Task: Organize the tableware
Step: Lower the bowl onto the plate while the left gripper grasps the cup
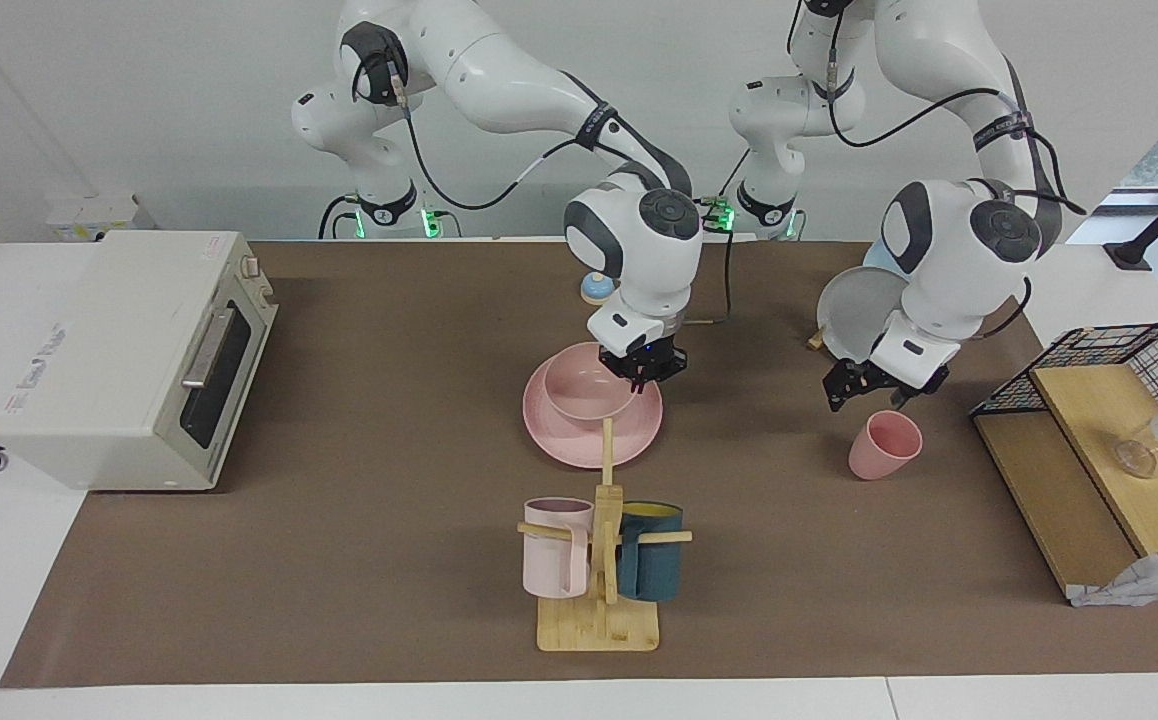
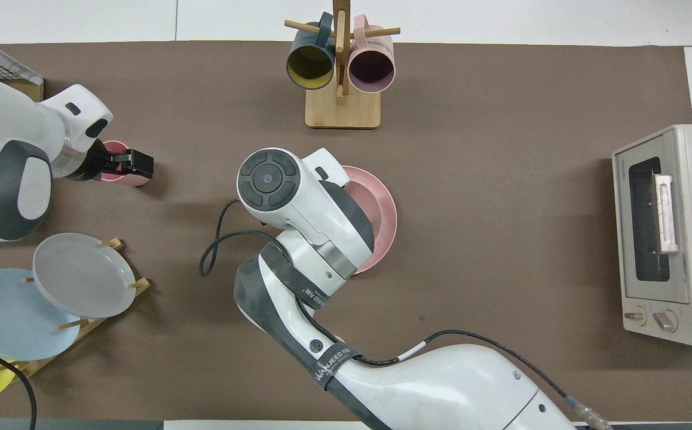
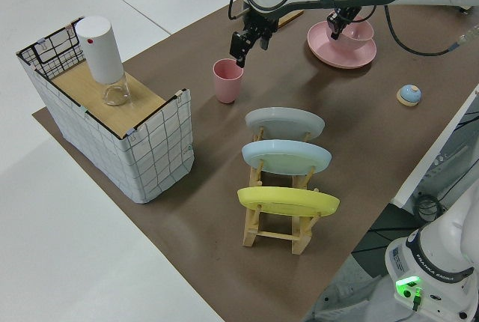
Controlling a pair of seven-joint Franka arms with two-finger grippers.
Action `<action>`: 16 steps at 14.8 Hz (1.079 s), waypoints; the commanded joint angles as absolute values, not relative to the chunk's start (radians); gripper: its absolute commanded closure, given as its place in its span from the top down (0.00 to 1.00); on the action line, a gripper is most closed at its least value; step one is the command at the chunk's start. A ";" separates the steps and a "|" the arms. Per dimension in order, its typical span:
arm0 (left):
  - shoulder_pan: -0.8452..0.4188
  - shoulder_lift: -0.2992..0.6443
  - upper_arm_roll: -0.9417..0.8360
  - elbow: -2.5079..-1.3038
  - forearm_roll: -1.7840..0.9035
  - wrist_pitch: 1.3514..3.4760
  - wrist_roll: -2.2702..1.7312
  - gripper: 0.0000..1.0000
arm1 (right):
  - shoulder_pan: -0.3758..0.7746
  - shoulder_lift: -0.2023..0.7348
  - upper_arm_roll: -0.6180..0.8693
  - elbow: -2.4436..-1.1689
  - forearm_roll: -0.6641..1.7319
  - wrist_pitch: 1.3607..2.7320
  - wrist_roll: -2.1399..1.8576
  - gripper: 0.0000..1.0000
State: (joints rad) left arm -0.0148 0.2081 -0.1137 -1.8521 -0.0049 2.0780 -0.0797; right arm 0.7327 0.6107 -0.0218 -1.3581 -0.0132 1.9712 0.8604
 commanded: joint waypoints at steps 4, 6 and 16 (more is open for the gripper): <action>-0.026 0.255 -0.106 -1.838 0.012 2.146 -0.117 1.00 | 0.729 0.557 -0.009 -1.434 0.006 2.002 0.887 0.05; -0.026 0.259 -0.106 -1.842 0.012 2.164 -0.117 1.00 | 0.729 0.557 -0.009 -1.433 0.011 2.005 0.887 0.25; -0.022 0.281 -0.104 -1.853 0.018 2.181 -0.106 0.00 | 0.608 0.360 -0.066 -1.431 0.006 1.760 0.610 0.64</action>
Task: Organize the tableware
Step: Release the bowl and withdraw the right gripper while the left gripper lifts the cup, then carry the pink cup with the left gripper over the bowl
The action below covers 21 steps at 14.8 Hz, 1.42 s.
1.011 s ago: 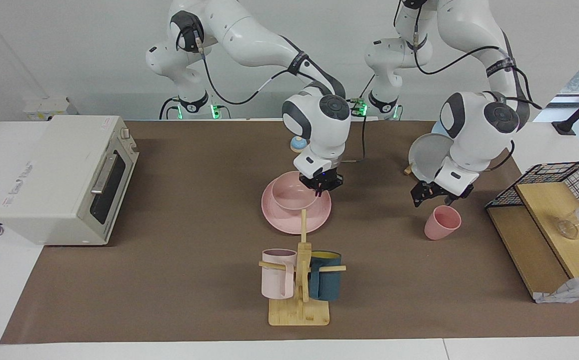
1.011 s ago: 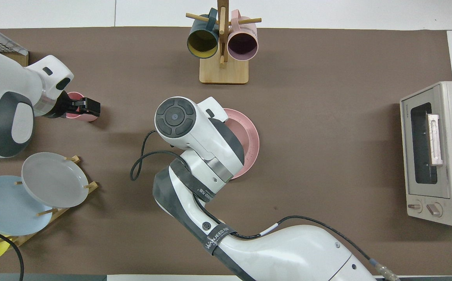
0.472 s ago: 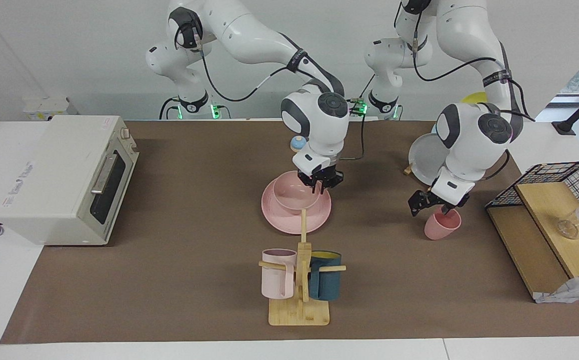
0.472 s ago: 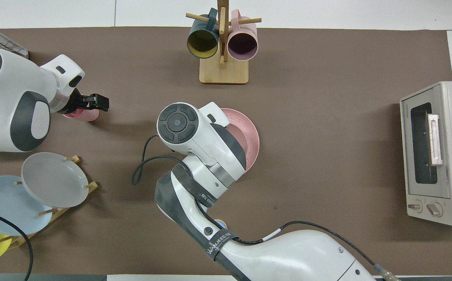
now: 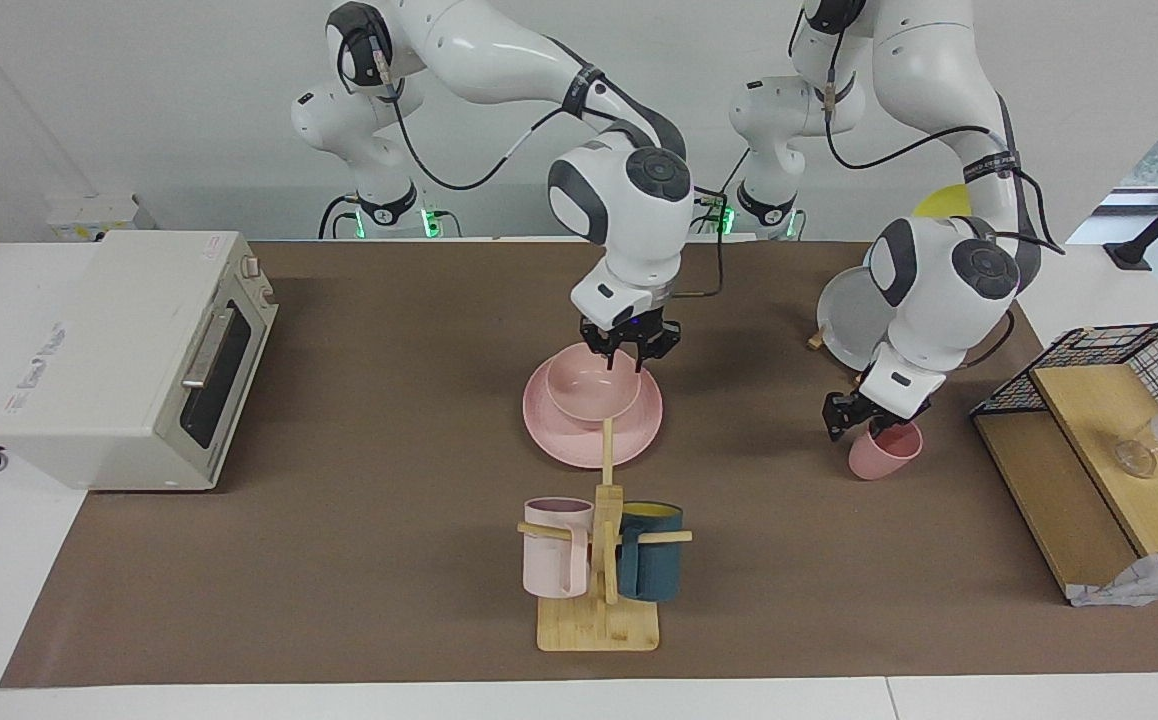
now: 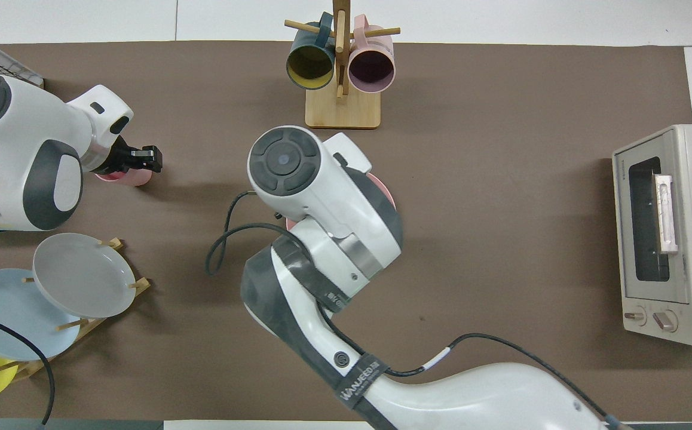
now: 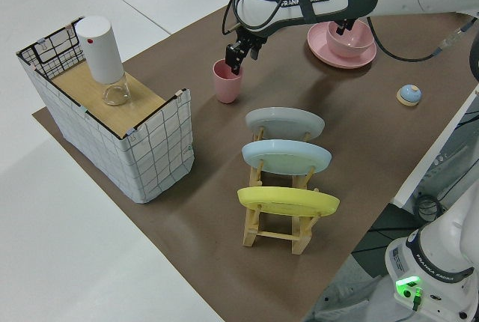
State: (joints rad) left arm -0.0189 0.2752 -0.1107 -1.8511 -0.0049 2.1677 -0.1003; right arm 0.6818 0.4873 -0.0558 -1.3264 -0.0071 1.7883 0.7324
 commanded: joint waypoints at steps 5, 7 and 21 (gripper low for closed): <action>-0.017 0.278 -0.104 -1.815 0.025 2.154 -0.107 0.00 | 0.488 0.149 -0.230 -1.513 0.015 1.574 0.223 1.00; -0.029 0.278 -0.104 -1.688 0.017 1.998 -0.118 0.00 | 0.486 0.091 -0.322 -1.508 0.009 1.513 0.090 1.00; -0.570 0.442 -0.107 -1.246 -0.018 1.710 -1.031 0.00 | 0.089 0.032 -0.167 -1.577 -0.068 1.451 -0.187 1.00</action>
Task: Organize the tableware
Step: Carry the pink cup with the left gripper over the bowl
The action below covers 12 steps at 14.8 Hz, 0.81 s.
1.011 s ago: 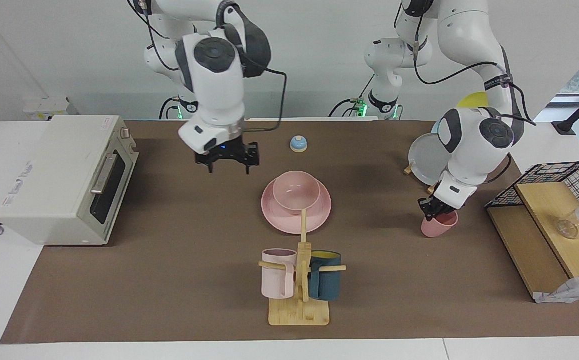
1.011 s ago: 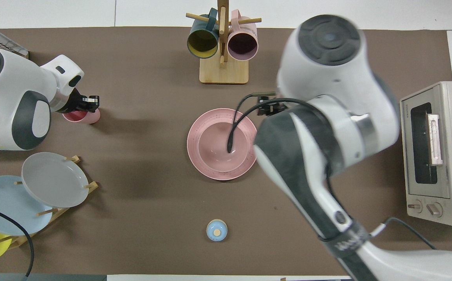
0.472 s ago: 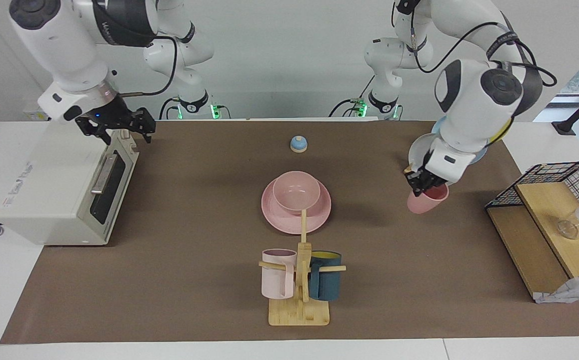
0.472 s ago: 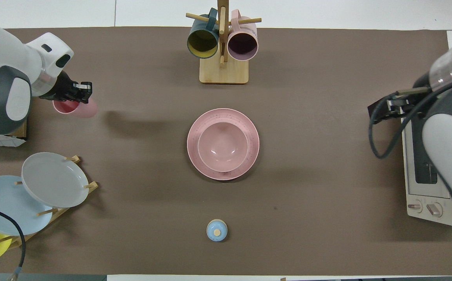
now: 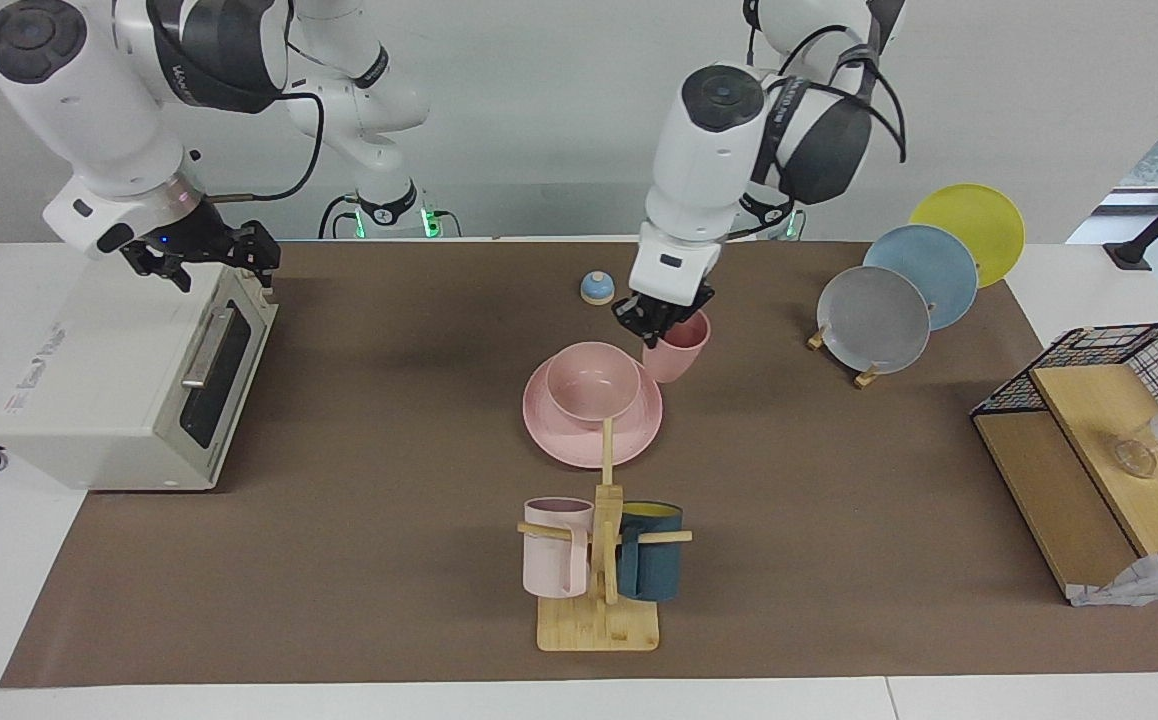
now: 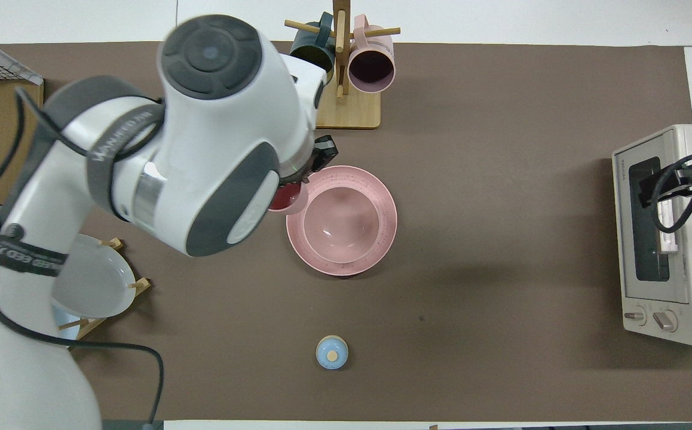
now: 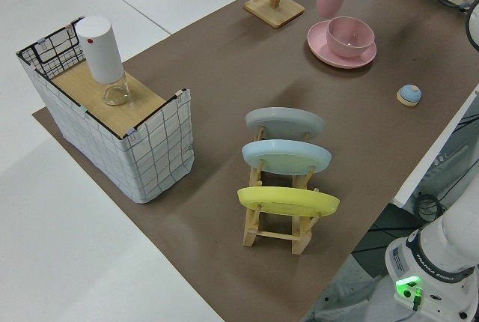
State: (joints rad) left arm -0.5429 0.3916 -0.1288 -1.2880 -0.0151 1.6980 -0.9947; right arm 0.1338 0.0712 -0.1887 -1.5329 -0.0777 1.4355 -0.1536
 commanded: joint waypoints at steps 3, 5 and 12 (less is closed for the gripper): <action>-0.614 0.459 -0.107 -1.311 0.029 1.802 -1.094 0.00 | 0.084 0.028 -0.166 -1.589 -0.054 1.445 -0.189 1.00; -0.615 0.475 -0.107 -1.325 0.031 1.818 -1.101 0.00 | 0.084 0.025 -0.137 -1.594 -0.052 1.443 -0.201 1.00; -0.640 0.517 -0.107 -1.374 0.034 1.891 -1.150 0.00 | 0.072 0.009 -0.052 -1.562 -0.049 1.382 -0.160 1.00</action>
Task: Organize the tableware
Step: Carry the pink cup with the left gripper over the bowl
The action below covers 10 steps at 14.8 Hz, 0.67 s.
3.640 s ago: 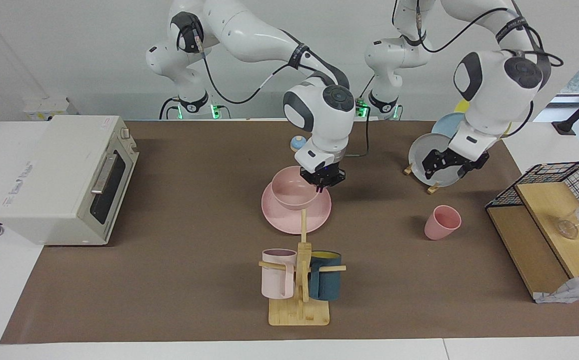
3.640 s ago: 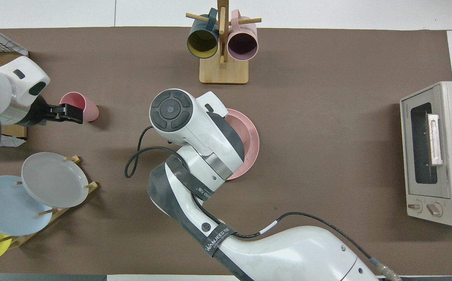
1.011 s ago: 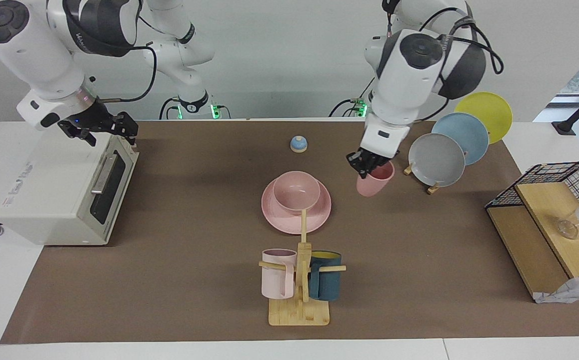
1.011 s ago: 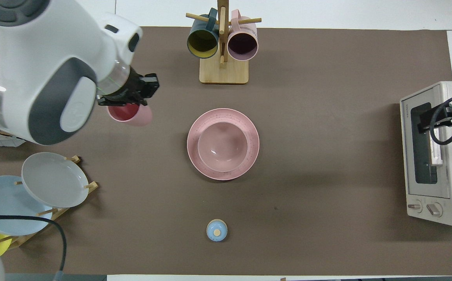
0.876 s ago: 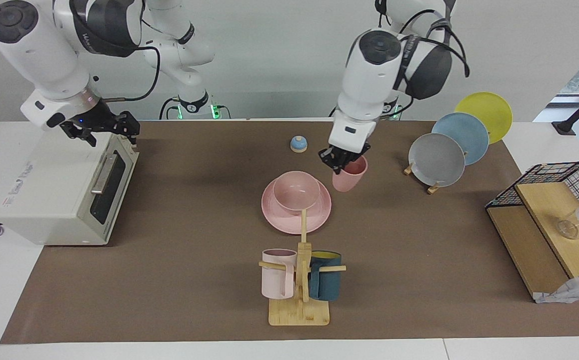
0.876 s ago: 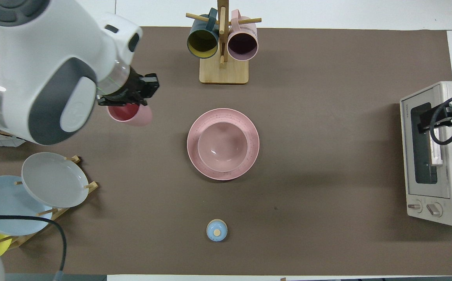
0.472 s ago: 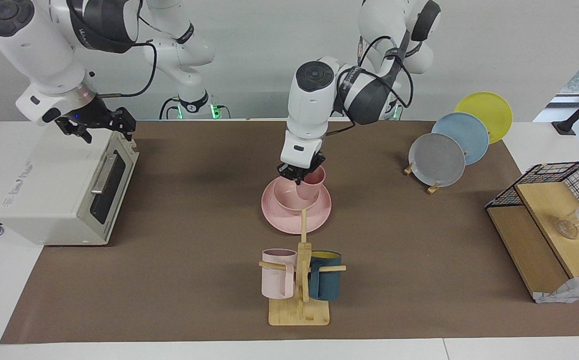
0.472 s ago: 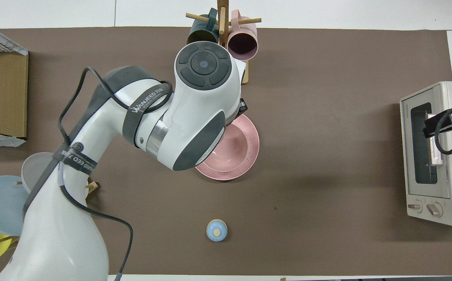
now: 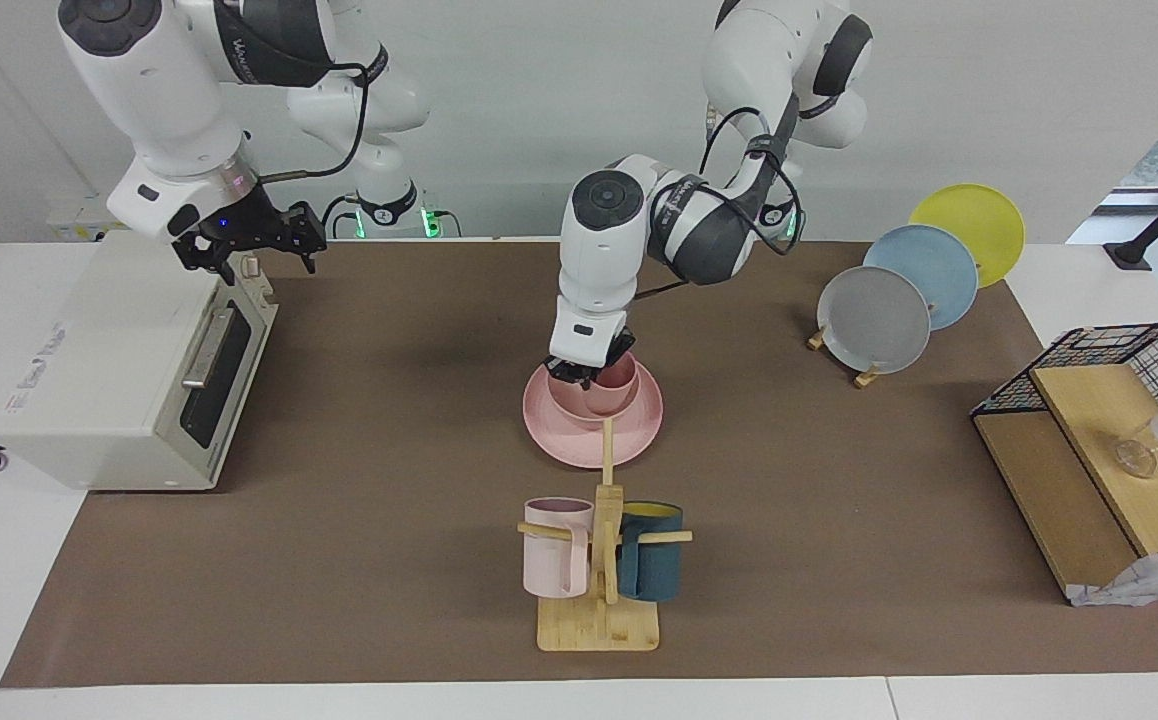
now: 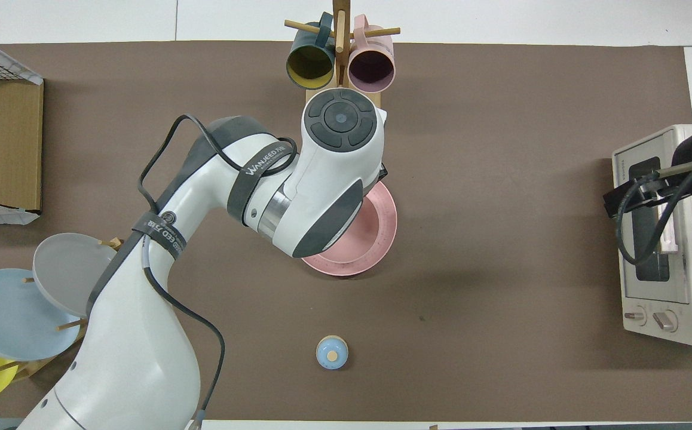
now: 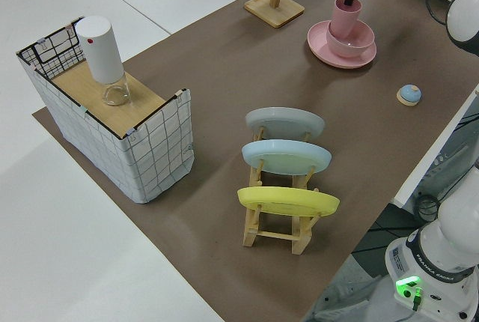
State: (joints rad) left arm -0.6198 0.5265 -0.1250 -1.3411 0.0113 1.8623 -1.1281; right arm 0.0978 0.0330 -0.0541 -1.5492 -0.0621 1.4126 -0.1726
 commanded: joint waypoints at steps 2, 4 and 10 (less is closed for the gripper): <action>-0.646 0.515 -0.107 -1.413 0.034 1.931 -1.152 0.00 | 0.072 -0.001 -0.054 -1.571 -0.049 1.381 -0.135 1.00; -0.653 0.515 -0.106 -1.433 0.035 1.953 -1.157 0.00 | 0.072 -0.003 -0.054 -1.577 -0.051 1.385 -0.135 1.00; -0.652 0.512 -0.106 -1.457 0.040 1.976 -1.154 0.79 | 0.052 0.001 -0.041 -1.562 -0.051 1.397 -0.132 1.00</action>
State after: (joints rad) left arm -0.6356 0.5288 -0.1246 -1.4126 0.0150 1.9432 -1.1371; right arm 0.0827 0.0188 -0.0620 -1.5526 -0.0621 1.3873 -0.1483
